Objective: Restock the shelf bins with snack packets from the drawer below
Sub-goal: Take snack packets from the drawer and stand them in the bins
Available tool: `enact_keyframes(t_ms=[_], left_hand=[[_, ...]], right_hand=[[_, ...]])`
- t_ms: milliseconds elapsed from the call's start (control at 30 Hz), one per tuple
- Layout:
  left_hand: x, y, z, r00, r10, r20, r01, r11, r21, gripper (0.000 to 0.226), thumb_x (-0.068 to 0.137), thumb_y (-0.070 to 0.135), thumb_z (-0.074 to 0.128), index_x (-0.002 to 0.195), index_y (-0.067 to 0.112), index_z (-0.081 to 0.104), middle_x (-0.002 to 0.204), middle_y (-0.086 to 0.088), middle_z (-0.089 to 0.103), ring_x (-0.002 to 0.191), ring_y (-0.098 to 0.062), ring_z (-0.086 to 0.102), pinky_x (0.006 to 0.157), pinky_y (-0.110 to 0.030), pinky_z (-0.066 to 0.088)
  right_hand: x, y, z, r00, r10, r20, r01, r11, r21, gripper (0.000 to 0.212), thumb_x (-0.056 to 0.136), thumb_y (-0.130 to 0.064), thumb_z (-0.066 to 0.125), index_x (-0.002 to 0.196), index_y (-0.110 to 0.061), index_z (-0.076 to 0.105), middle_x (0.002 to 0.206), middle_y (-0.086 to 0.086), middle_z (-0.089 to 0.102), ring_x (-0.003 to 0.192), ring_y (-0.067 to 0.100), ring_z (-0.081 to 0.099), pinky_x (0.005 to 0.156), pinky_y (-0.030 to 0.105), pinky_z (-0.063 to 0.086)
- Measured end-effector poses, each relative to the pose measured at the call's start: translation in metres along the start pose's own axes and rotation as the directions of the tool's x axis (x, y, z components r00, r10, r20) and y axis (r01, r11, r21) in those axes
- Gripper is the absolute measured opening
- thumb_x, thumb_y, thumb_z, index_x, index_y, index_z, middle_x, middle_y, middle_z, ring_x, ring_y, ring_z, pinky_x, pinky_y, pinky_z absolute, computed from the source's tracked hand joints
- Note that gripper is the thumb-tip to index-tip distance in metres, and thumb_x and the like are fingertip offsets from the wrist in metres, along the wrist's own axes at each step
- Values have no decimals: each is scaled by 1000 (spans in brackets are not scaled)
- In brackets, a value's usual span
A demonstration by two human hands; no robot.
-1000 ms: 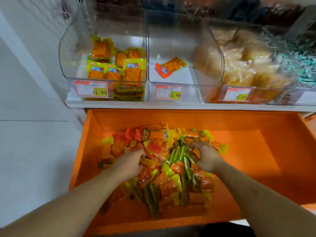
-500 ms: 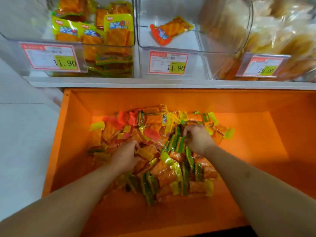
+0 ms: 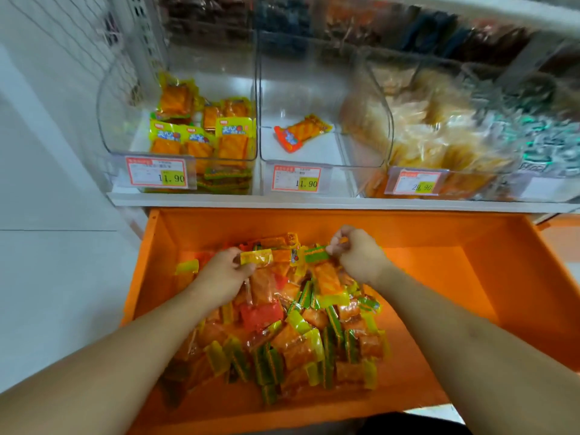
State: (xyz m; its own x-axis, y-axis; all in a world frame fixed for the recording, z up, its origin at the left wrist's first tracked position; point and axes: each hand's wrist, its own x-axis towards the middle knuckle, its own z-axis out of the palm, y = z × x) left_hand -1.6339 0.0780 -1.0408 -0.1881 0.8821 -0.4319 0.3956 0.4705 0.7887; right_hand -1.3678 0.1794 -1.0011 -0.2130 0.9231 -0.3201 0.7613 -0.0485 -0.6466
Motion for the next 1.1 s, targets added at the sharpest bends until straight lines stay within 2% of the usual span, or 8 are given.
enact_keyframes(t_ms=[67,200,433,567,767,900,1000,1100], left_hand=[[-12,30,-11,1000,17,2,-17,992,-123,7,100,19,66,97,14,61,96,-22,73,71,-33,68,67,-52,60],[-45,83,-36,999,46,20,-38,953,-302,14,101,12,64,110,1,63,111,-34,67,70,-35,67,53,-47,62],[-113,120,-73,980,194,49,-173,945,-277,9,100,12,66,104,18,72,91,-6,74,82,-22,72,64,-54,64],[-129,126,-77,983,181,4,-171,935,-312,10,100,13,66,98,19,74,69,6,71,67,-14,67,62,-56,64],[-136,153,-74,979,178,97,-99,836,-539,15,97,21,69,106,11,75,88,-14,72,75,-27,67,55,-35,60],[-127,160,-78,960,251,123,-168,872,-460,25,88,19,80,113,20,76,99,-5,80,89,-27,77,71,-39,59],[-120,162,-83,969,243,40,-208,896,-393,24,86,15,83,108,21,76,94,-5,81,91,-35,77,72,-41,57],[-118,167,-90,972,228,-50,-228,884,-409,25,86,16,83,108,22,75,92,-3,81,89,-30,77,71,-38,57]], right_hand=[[-15,-34,-18,999,-24,33,19,989,146,18,98,-10,68,85,-14,56,66,5,60,57,21,61,54,39,59],[-65,-92,-55,990,-135,39,116,941,317,15,100,-4,65,89,-10,56,70,6,48,65,21,55,47,32,56],[-130,-129,-80,978,-208,-5,191,888,418,12,100,-9,67,95,-2,59,58,2,55,54,16,58,56,38,59],[-137,-136,-69,981,-190,-29,179,849,498,13,99,-10,69,98,0,60,60,0,54,55,11,56,57,38,60],[-122,-154,-59,976,-152,-157,213,822,528,16,99,-13,70,95,0,62,68,11,57,62,24,60,54,41,60],[-111,-162,-56,958,-179,-225,272,819,505,16,98,-13,71,95,0,63,69,12,52,62,27,61,62,56,62],[-108,-168,-56,962,-178,-207,267,775,572,18,97,-12,72,101,1,62,76,13,52,64,23,63,63,49,64],[-106,-168,-57,973,-199,-114,227,779,585,29,91,-15,79,110,-4,60,82,10,57,75,21,63,64,38,60]])
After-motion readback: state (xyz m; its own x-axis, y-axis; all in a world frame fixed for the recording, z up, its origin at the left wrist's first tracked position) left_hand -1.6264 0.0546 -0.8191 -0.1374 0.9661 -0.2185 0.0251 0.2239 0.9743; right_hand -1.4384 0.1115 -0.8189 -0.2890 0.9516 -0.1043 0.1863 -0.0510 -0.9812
